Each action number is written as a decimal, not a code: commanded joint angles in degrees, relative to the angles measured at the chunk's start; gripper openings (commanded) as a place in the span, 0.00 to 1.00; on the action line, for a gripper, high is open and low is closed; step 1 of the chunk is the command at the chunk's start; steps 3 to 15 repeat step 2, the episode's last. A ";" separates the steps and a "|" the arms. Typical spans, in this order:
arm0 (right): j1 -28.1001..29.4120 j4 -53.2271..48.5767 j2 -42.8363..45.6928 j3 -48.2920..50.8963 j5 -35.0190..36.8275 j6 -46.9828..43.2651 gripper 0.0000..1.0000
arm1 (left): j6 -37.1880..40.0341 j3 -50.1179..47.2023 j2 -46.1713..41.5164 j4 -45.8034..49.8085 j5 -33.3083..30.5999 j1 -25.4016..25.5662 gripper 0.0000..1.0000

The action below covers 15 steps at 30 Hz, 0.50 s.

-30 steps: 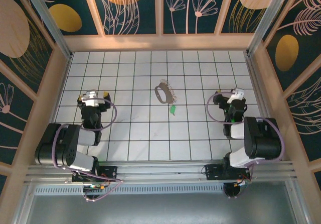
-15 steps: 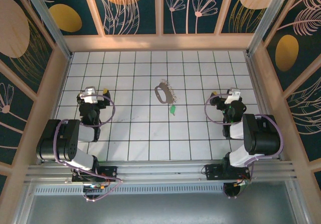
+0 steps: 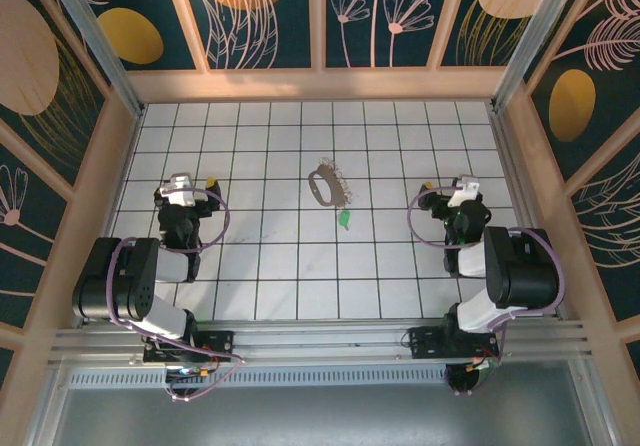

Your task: Put the keys on the keyring

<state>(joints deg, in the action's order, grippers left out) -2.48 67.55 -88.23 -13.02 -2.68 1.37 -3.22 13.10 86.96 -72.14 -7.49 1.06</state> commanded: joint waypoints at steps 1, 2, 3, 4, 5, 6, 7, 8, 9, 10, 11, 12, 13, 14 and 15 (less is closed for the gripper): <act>0.11 2.76 0.00 -0.99 -0.13 -0.84 0.99 | -0.64 0.51 0.14 -0.62 0.56 -0.36 0.99; 0.19 2.76 0.00 -1.02 -0.14 -0.84 0.99 | -0.57 0.46 0.07 -0.70 0.54 -0.35 0.99; 0.19 2.76 0.00 -1.02 -0.14 -0.84 0.99 | -0.57 0.46 0.07 -0.70 0.54 -0.35 0.99; 0.19 2.76 0.00 -1.02 -0.14 -0.84 0.99 | -0.57 0.46 0.07 -0.70 0.54 -0.35 0.99; 0.19 2.76 0.00 -1.02 -0.14 -0.84 0.99 | -0.57 0.46 0.07 -0.70 0.54 -0.35 0.99; 0.19 2.76 0.00 -1.02 -0.14 -0.84 0.99 | -0.57 0.46 0.07 -0.70 0.54 -0.35 0.99; 0.19 2.76 0.00 -1.02 -0.14 -0.84 0.99 | -0.57 0.46 0.07 -0.70 0.54 -0.35 0.99; 0.19 2.76 0.00 -1.02 -0.14 -0.84 0.99 | -0.57 0.46 0.07 -0.70 0.54 -0.35 0.99; 0.19 2.76 0.00 -1.02 -0.14 -0.84 0.99 | -0.57 0.46 0.07 -0.70 0.54 -0.35 0.99; 0.19 2.76 0.00 -1.02 -0.14 -0.84 0.99 | -0.57 0.46 0.07 -0.70 0.54 -0.35 0.99; 0.19 2.76 0.00 -1.02 -0.14 -0.84 0.99 | -0.57 0.46 0.07 -0.70 0.54 -0.35 0.99; 0.19 2.76 0.00 -1.02 -0.14 -0.84 0.99 | -0.57 0.46 0.07 -0.70 0.54 -0.35 0.99; 0.19 2.76 0.00 -1.02 -0.14 -0.84 0.99 | -0.57 0.46 0.07 -0.70 0.54 -0.35 0.99; 0.19 2.76 0.00 -1.02 -0.14 -0.84 0.99 | -0.57 0.46 0.07 -0.70 0.54 -0.35 0.99; 0.19 2.76 0.00 -1.02 -0.14 -0.84 0.99 | -0.57 0.46 0.07 -0.70 0.54 -0.35 0.99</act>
